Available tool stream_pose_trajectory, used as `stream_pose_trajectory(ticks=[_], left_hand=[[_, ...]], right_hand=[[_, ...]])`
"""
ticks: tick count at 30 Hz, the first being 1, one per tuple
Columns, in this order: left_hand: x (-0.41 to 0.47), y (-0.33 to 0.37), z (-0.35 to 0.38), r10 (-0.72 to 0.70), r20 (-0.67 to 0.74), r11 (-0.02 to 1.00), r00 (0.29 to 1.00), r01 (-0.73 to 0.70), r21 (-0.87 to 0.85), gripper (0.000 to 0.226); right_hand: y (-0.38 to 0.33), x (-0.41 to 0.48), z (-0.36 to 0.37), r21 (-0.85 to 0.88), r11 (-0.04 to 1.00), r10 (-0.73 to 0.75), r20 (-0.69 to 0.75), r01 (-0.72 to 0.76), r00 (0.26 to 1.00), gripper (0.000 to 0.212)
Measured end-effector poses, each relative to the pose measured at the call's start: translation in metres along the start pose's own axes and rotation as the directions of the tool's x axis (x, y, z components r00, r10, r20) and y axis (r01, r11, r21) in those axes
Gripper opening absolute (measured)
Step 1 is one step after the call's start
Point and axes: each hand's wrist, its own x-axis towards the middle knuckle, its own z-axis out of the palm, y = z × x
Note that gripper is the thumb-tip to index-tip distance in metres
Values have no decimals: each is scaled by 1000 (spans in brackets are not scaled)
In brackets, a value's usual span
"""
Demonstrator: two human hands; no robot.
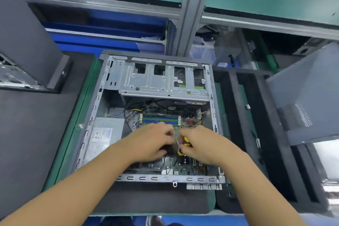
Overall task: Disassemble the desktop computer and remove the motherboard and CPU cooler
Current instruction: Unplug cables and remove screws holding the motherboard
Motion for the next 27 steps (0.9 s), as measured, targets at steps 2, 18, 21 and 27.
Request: stream_pose_trajectory(ticks=[2, 18, 21, 27], left_hand=[[5, 8, 5, 58, 45, 998, 997, -59, 17, 39], [19, -3, 19, 16, 160, 978, 987, 17, -208, 36], [19, -5, 23, 18, 131, 975, 991, 12, -223, 36], [20, -8, 28, 10, 112, 963, 994, 21, -267, 39]], right_hand=[[0, -1, 2, -34, 999, 31, 58, -29, 998, 13], [5, -11, 22, -57, 992, 119, 95, -114, 988, 16], [6, -13, 20, -27, 993, 120, 84, -118, 989, 11], [5, -17, 21, -41, 993, 114, 86, -111, 990, 15]])
